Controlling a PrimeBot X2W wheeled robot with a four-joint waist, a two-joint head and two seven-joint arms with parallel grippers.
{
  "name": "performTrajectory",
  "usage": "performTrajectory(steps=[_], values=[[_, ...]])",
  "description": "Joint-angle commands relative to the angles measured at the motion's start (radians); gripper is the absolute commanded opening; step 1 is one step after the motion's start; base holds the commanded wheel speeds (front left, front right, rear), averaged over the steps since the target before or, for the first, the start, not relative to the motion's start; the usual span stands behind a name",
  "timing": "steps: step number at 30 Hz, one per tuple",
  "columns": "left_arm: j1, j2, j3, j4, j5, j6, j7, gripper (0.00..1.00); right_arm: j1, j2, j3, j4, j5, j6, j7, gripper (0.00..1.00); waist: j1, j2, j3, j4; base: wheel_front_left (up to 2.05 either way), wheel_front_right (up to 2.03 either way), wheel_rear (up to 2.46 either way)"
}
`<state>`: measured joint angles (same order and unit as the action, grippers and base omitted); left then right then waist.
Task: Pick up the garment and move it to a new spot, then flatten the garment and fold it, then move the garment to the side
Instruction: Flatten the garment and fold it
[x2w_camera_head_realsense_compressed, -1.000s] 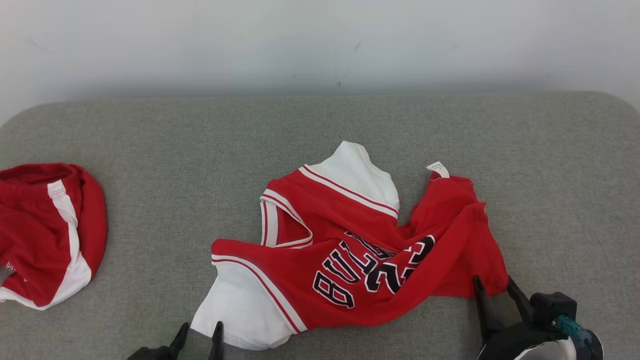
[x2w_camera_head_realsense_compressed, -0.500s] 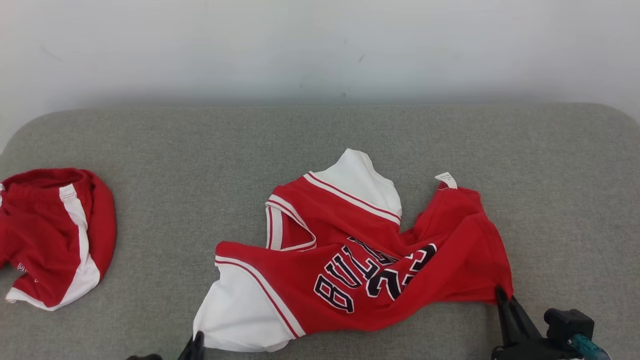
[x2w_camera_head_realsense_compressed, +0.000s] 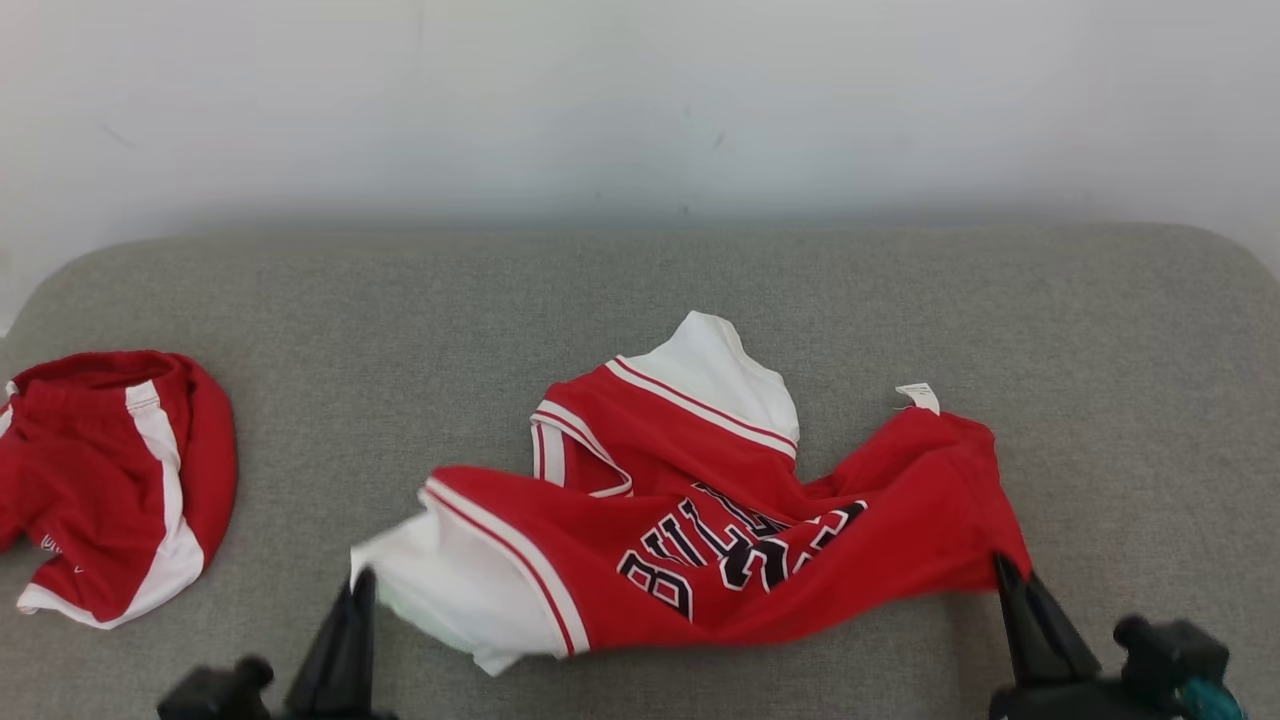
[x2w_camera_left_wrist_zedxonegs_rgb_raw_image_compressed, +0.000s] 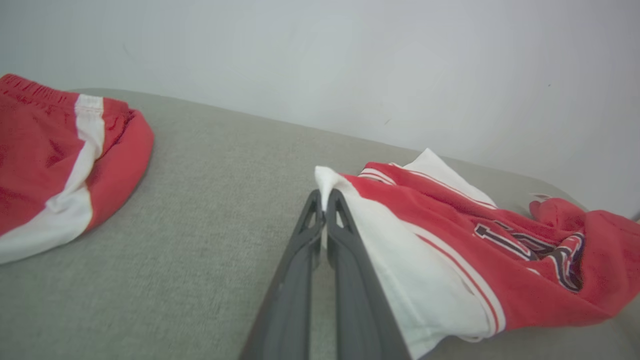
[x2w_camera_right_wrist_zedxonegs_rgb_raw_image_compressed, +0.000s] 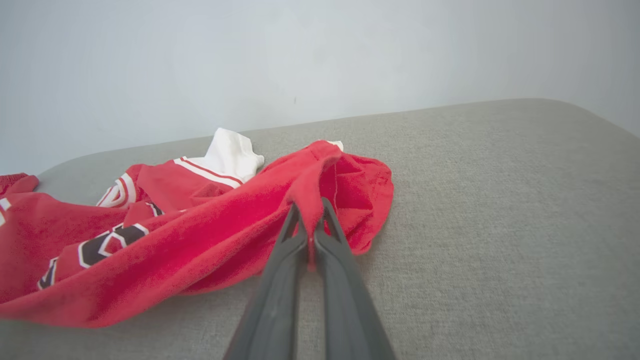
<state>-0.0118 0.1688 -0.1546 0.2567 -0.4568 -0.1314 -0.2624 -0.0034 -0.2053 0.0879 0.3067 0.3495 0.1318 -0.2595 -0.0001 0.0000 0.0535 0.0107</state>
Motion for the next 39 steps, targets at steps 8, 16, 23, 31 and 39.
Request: performTrajectory(steps=[8, 16, 23, 31, 39], values=[[-0.315, 0.156, -0.101, -0.033, -0.054, 0.002, 0.068, 0.0, -0.232, -0.079, 0.065, -0.074, 0.088, -0.002, 0.093, 0.0, 0.0001, 0.0, 0.079, -0.029, 0.0, 0.0, 0.0], [-0.783, 0.291, -0.169, -0.016, -0.175, 0.002, 0.259, 0.0, -0.678, -0.082, 0.052, 0.014, 0.169, -0.002, 0.206, 0.0, 0.0001, 0.0, 0.269, -0.063, 0.0, 0.0, 0.0], [-1.234, 0.294, -0.176, 0.15, -0.288, 0.002, 0.362, 0.0, -1.11, -0.066, 0.022, 0.201, 0.263, -0.002, 0.306, 0.0, 0.0001, 0.0, 0.424, -0.059, 0.0, 0.0, 0.0], [-1.687, 0.255, -0.178, 0.399, -0.281, 0.002, 0.327, 0.0, -1.509, -0.054, 0.008, 0.406, 0.269, -0.002, 0.315, 0.0, 0.0001, 0.0, 0.522, -0.062, 0.0, 0.0, 0.0], [-2.026, 0.214, -0.258, 0.628, -0.236, 0.002, 0.248, 0.0, -1.83, -0.067, 0.036, 0.608, 0.218, -0.002, 0.243, 0.0, 0.0001, 0.0, 0.562, -0.075, 0.0, 0.0, 0.0]])
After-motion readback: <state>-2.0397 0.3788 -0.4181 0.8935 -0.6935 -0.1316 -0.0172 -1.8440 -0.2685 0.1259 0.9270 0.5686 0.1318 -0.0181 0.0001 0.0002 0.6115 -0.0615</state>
